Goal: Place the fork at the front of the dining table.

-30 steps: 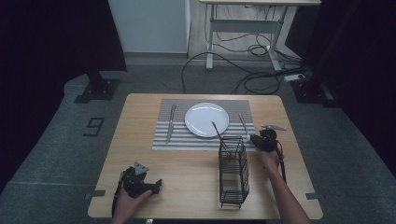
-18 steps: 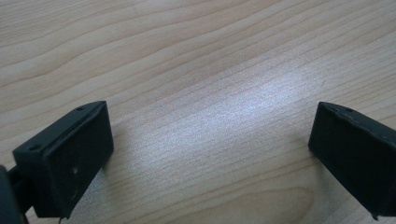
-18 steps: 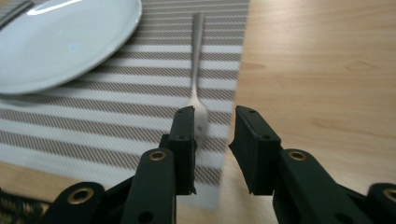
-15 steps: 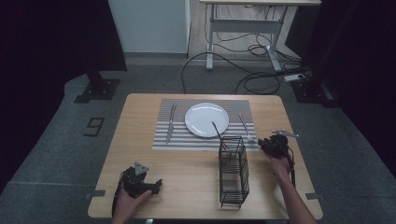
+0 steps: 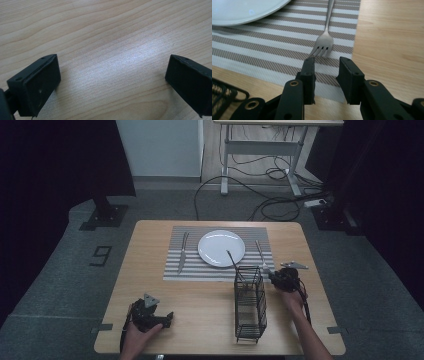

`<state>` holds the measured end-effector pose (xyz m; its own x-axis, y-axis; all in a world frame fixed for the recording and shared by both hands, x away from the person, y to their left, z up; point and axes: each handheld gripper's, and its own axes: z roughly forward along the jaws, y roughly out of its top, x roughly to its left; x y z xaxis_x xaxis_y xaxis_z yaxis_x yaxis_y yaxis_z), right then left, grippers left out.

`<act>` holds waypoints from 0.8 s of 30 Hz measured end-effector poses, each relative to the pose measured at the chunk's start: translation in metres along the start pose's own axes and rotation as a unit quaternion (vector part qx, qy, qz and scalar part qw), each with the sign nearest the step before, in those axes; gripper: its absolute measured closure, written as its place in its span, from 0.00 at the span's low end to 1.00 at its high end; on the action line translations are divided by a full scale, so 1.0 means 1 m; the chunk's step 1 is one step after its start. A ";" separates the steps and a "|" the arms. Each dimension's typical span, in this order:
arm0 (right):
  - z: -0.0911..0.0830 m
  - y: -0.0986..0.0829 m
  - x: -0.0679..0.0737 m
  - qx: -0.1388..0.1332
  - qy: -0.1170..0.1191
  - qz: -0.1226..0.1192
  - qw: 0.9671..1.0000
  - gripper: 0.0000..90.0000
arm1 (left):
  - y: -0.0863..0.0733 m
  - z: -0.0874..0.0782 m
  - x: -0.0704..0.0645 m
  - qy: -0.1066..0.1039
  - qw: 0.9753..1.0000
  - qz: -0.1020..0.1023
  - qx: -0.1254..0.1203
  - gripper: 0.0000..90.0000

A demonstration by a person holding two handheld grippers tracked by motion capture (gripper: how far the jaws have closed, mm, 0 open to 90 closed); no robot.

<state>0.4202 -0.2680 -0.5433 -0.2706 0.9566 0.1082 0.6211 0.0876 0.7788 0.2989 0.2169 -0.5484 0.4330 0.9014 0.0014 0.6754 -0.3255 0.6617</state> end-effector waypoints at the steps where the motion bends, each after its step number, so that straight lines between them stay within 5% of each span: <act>1: 0.001 0.000 0.001 -0.004 0.000 -0.001 1.000 0.73 | 0.000 0.000 0.000 0.000 1.000 -0.001 -0.001 0.00; 15: 0.023 0.009 0.005 -0.014 0.003 0.031 0.999 0.73 | 0.000 0.000 0.000 0.001 1.000 -0.002 -0.001 0.00; 24: 0.003 0.009 0.004 -0.026 0.019 0.031 0.999 0.66 | 0.000 0.000 0.000 0.001 1.000 -0.001 0.000 0.00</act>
<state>0.4267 -0.2625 -0.5382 -0.2603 0.9485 0.1804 0.5996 0.0123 0.8002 0.2985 0.2169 -0.5485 0.4302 0.9027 0.0006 0.6763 -0.3228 0.6622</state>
